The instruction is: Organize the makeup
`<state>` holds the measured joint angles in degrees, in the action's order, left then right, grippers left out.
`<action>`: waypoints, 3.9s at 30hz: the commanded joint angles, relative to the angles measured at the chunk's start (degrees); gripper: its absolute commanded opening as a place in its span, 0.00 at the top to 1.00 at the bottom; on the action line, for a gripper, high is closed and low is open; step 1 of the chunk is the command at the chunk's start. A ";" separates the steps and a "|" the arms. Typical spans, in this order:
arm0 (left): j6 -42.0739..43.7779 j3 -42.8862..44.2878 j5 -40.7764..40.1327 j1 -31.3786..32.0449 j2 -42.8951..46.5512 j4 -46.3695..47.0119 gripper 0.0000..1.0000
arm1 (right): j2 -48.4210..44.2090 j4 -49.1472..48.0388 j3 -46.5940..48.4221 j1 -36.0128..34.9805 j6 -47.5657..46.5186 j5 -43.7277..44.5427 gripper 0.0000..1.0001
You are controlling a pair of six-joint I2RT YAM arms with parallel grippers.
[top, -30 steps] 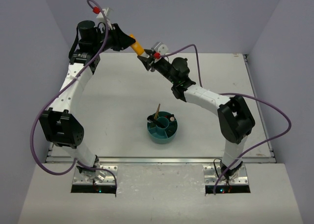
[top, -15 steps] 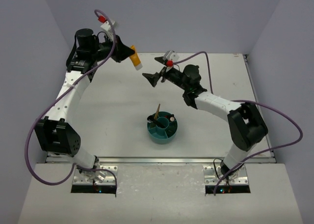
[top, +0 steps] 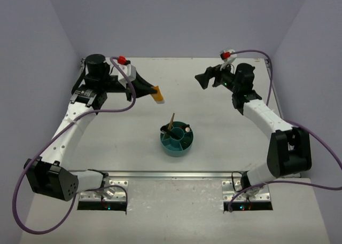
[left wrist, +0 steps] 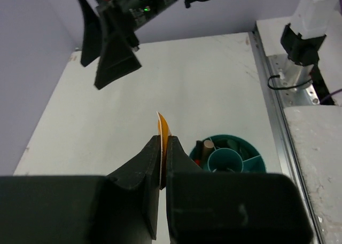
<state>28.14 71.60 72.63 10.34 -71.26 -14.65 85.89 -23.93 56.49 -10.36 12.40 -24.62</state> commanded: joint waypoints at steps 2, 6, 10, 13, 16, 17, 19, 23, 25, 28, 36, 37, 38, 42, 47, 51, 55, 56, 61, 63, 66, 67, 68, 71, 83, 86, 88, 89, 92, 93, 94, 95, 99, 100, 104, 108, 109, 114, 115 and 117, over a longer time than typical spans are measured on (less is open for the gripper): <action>13.94 -2.18 1.21 5.26 0.29 -6.45 1.00 | -2.00 7.98 -0.96 -0.45 -4.13 5.95 0.01; 16.77 -3.55 -0.47 7.36 0.42 -8.52 1.00 | -2.36 9.43 -2.14 -0.45 -3.87 6.72 0.01; 19.91 -4.04 -1.71 10.86 0.49 -11.40 1.00 | -4.28 11.41 -4.17 -0.45 -3.69 6.54 0.01; 20.55 -2.88 -2.99 13.41 0.11 -11.82 1.00 | -7.50 11.97 -8.22 -0.47 -3.35 6.87 0.01; 20.05 -1.05 -3.73 15.06 -0.20 -11.89 1.00 | -9.50 13.10 -9.56 -0.45 -3.35 7.20 0.01; 19.78 -0.12 -3.97 15.72 -0.28 -11.89 1.00 | -10.01 14.03 -10.22 -0.45 -3.35 7.55 0.01; 19.28 0.94 -4.24 16.59 -0.68 -11.93 1.00 | -10.12 16.97 -9.78 -0.45 -3.00 8.75 0.01; 19.57 0.62 -4.24 18.41 -0.64 -12.51 1.00 | -10.30 19.75 -10.26 -0.45 -2.19 10.51 0.01; 19.58 -0.12 -4.08 18.91 -0.64 -13.01 1.00 | -10.14 20.73 -10.52 -0.45 -1.86 11.33 0.01; 19.85 -2.18 -4.42 21.02 -0.33 -13.65 1.00 | -10.21 22.08 -10.61 -0.45 -2.03 12.23 0.01; 19.74 -8.37 -8.86 28.11 1.83 -14.62 1.00 | -14.62 23.01 -15.59 -0.41 1.11 13.16 0.01; 20.45 -8.89 -9.01 28.16 2.11 -14.62 1.00 | -15.34 22.96 -16.53 -0.45 1.86 13.37 0.01; 20.59 -9.64 -9.40 28.16 2.47 -14.62 1.00 | -16.09 22.96 -17.28 -0.45 2.49 13.39 0.01; 24.80 -13.95 -12.32 28.16 3.18 -12.86 1.00 | -20.27 23.18 -20.32 -0.50 4.35 14.16 0.01; 19.09 -20.98 -17.42 28.20 3.77 1.97 1.00 | -25.75 25.58 -24.08 -0.54 5.83 15.79 0.01; 22.59 -24.62 -17.10 28.53 3.55 4.51 1.00 | -30.14 27.58 -25.95 -0.54 5.13 18.03 0.01; 23.28 -25.79 -17.74 28.56 2.53 5.19 1.00 | -33.57 29.39 -27.24 -0.54 4.65 19.42 0.01; 23.69 -26.33 -18.10 28.51 2.50 5.60 1.00 | -34.13 29.24 -27.85 -0.54 4.63 19.54 0.01; 25.55 -26.36 -19.95 28.60 0.96 5.61 1.00 | -36.23 29.56 -29.59 -0.54 4.05 19.96 0.01; 25.56 -26.03 -20.11 28.51 0.77 5.42 0.81 | -35.92 31.41 -29.02 -0.54 3.90 20.41 0.01; 26.28 -25.63 -20.34 28.51 0.86 3.98 0.37 | -35.53 33.43 -28.18 -0.54 4.13 21.46 0.01; 26.81 -25.33 -20.56 28.51 0.94 3.00 0.24 | -35.60 33.73 -28.03 -0.54 4.36 21.69 0.01; 26.76 -24.39 -20.59 28.57 1.07 2.52 0.17 | -35.79 33.77 -27.89 -0.54 4.62 21.78 0.01; 23.34 -20.88 -20.33 28.51 1.05 1.64 0.10 | -36.18 33.49 -27.80 -0.54 5.28 21.81 0.01; -0.26 10.35 -65.58 27.82 -8.52 27.08 0.00 | -27.85 39.26 -18.40 -0.54 9.84 19.83 0.01; 2.73 12.76 -81.28 25.23 -12.90 22.92 0.00 | -24.43 43.84 -15.77 -0.45 11.62 22.86 0.01; 4.16 15.36 -87.85 22.67 -17.19 15.05 0.00 | -22.58 46.16 -14.19 -0.45 13.14 26.22 0.01; 2.86 16.44 -89.77 20.47 -18.28 10.25 0.00 | -22.01 46.61 -13.61 -0.45 13.02 27.17 0.01; -5.22 17.69 -89.63 11.87 -20.11 1.64 0.00 | -22.18 45.76 -12.72 -0.45 12.55 27.75 0.01; -6.94 17.69 -90.11 9.81 -20.56 -0.18 0.00 | -22.43 45.03 -12.72 -0.45 12.86 27.70 0.01; -7.50 17.42 -90.31 9.05 -21.08 -0.94 0.00 | -22.58 44.65 -12.74 -0.47 14.18 27.72 0.01; -9.01 16.09 -90.64 6.80 -21.44 -3.05 0.00 | -22.99 43.62 -12.79 -0.54 16.63 27.86 0.01; -11.23 7.89 -88.35 3.56 -19.33 -2.74 0.00 | -23.33 43.76 -11.99 -0.54 20.06 29.79 0.01; -12.59 5.20 -86.56 2.45 -18.55 -2.59 0.00 | -23.51 43.99 -11.83 -0.54 20.92 31.77 0.01; -13.49 2.60 -77.46 1.70 -18.49 -9.10 0.00 | -24.94 44.58 -12.14 -0.54 23.32 36.50 0.01; -16.31 0.49 -76.65 1.79 -17.80 -8.63 0.00 | -26.44 43.33 -13.31 -0.54 24.35 36.59 0.01; -16.69 0.36 -76.41 1.75 -17.81 -8.34 0.00 | -26.43 42.98 -13.55 -0.54 24.08 36.69 0.01; -18.45 0.13 -75.31 1.70 -18.33 -7.94 0.00 | -25.51 44.76 -12.99 -0.54 23.48 38.12 0.01; -18.56 0.05 -75.20 1.70 -18.39 -7.94 0.00 | -25.42 45.02 -12.90 -0.54 23.46 38.24 0.01; -18.38 0.03 -74.51 1.75 -18.96 -8.07 0.00 | -25.16 45.64 -12.76 -0.54 23.33 38.20 0.01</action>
<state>11.70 71.88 -3.93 12.03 -92.33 -24.38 60.44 21.29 42.13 -10.92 34.95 11.03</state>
